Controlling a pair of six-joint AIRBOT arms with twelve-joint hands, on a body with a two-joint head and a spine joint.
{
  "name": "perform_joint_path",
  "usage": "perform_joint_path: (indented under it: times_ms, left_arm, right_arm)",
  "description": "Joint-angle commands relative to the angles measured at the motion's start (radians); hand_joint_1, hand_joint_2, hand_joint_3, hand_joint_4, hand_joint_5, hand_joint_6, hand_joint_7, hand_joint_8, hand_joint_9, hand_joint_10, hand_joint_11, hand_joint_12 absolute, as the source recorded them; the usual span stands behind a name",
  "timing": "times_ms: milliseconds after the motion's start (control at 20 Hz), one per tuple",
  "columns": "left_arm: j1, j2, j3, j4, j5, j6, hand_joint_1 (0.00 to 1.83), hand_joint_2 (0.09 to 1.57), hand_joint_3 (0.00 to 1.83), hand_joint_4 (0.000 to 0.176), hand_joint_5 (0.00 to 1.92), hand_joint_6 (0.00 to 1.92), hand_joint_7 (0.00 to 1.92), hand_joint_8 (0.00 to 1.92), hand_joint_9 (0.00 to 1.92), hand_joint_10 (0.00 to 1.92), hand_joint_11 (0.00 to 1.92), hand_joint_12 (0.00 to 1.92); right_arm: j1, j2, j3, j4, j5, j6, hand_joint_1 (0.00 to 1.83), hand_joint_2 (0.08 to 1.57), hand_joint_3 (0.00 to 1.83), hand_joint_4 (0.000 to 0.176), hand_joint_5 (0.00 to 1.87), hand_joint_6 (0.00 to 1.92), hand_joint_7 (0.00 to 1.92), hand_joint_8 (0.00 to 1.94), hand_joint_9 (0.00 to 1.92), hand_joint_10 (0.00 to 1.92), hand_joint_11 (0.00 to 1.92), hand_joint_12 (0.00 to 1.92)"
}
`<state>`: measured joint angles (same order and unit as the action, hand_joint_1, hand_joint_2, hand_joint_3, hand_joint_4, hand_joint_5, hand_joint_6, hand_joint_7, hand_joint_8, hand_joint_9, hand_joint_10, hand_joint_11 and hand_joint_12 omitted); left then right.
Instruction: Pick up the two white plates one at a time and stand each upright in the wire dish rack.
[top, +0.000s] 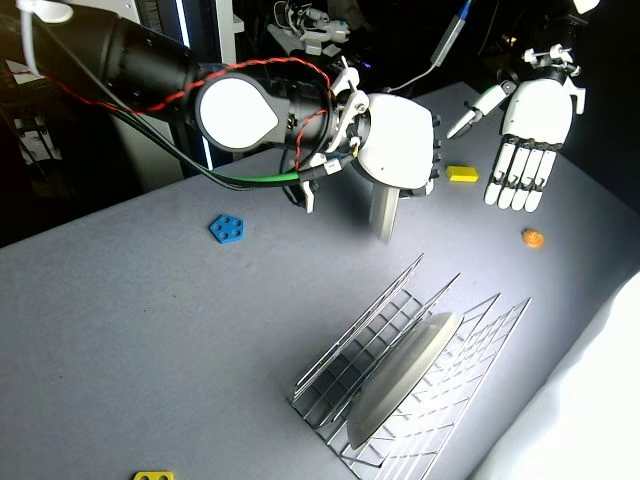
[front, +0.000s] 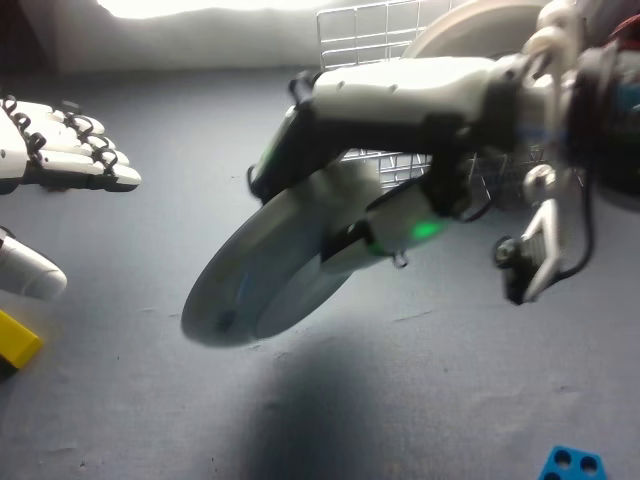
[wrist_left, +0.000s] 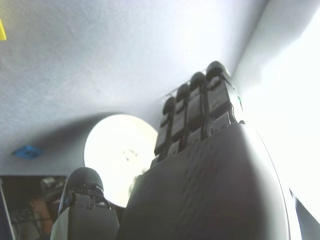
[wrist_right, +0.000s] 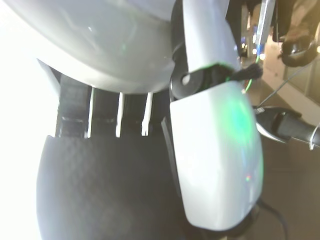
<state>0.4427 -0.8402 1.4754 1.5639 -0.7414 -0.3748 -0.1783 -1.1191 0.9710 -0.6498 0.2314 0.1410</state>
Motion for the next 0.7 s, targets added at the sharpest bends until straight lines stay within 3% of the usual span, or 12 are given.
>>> perform_joint_path:
  times_ms: [0, 100, 400, 450, 650]
  left_arm:
    - [-0.006, 0.004, 0.007, -0.055, -0.009, -0.003, 0.00, 1.05, 0.00, 0.000, 0.03, 0.00, 0.04, 0.00, 0.02, 0.00, 0.01, 0.01]
    - [-0.006, 0.004, 0.011, -0.055, -0.009, -0.003, 0.00, 1.05, 0.00, 0.000, 0.04, 0.01, 0.05, 0.01, 0.03, 0.01, 0.01, 0.01]
    - [-0.003, 0.010, 0.017, -0.055, -0.009, -0.003, 0.00, 1.06, 0.00, 0.000, 0.04, 0.00, 0.04, 0.00, 0.02, 0.00, 0.00, 0.01]
    - [-0.002, 0.009, 0.019, -0.055, -0.009, -0.003, 0.00, 1.07, 0.01, 0.000, 0.07, 0.01, 0.06, 0.01, 0.04, 0.01, 0.01, 0.01]
    - [-0.002, 0.007, 0.020, -0.055, 0.001, -0.003, 0.00, 1.05, 0.00, 0.000, 0.04, 0.00, 0.04, 0.00, 0.03, 0.00, 0.00, 0.01]
  right_arm:
    - [0.026, 0.015, -0.012, 0.011, 0.122, 0.051, 1.38, 1.09, 0.00, 0.000, 0.97, 1.02, 1.07, 0.80, 0.91, 1.14, 0.77, 1.25]
    - [0.048, 0.045, -0.017, -0.034, 0.122, 0.143, 1.38, 1.09, 0.00, 0.000, 0.97, 1.00, 1.07, 0.79, 0.92, 1.14, 0.76, 1.25]
    - [0.145, 0.106, -0.017, -0.033, 0.017, 0.289, 1.38, 1.09, 0.00, 0.000, 0.97, 0.99, 1.07, 0.78, 0.94, 1.14, 0.74, 1.24]
    - [0.160, 0.114, -0.016, -0.033, 0.002, 0.311, 1.37, 1.11, 0.00, 0.000, 0.94, 1.05, 1.02, 0.87, 0.89, 1.19, 0.70, 1.29]
    - [0.199, 0.128, 0.000, -0.032, -0.036, 0.373, 1.38, 1.09, 0.00, 0.000, 0.97, 0.99, 1.10, 0.76, 0.93, 1.14, 0.75, 1.27]
